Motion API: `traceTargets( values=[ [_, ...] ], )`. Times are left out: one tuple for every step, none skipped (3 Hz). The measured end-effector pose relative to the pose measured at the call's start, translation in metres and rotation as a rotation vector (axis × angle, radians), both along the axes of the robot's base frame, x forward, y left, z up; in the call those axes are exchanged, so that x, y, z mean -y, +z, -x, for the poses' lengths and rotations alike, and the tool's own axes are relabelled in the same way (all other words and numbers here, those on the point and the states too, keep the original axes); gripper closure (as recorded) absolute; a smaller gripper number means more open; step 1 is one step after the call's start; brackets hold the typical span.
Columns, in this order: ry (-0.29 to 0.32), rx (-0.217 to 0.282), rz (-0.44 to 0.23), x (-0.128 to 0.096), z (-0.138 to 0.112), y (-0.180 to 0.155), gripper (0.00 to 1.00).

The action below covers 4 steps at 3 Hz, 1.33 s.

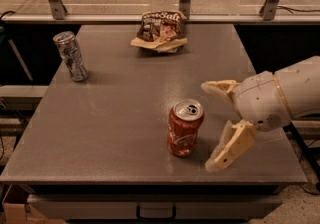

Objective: Knock coke can over

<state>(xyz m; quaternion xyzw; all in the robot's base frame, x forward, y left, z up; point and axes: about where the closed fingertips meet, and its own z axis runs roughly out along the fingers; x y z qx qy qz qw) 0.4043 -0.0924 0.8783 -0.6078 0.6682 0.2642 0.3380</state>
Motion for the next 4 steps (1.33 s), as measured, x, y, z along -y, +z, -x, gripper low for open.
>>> traceTargets(
  values=[
    [0.026,0.001,-0.086,-0.019,-0.010,-0.011,0.00],
    [0.061,0.021,-0.179,-0.049,-0.025,0.000,0.00],
    [0.097,0.057,-0.266,-0.087,-0.043,0.028,0.00],
    [0.096,0.114,-0.396,-0.127,-0.081,0.084,0.00]
  ],
)
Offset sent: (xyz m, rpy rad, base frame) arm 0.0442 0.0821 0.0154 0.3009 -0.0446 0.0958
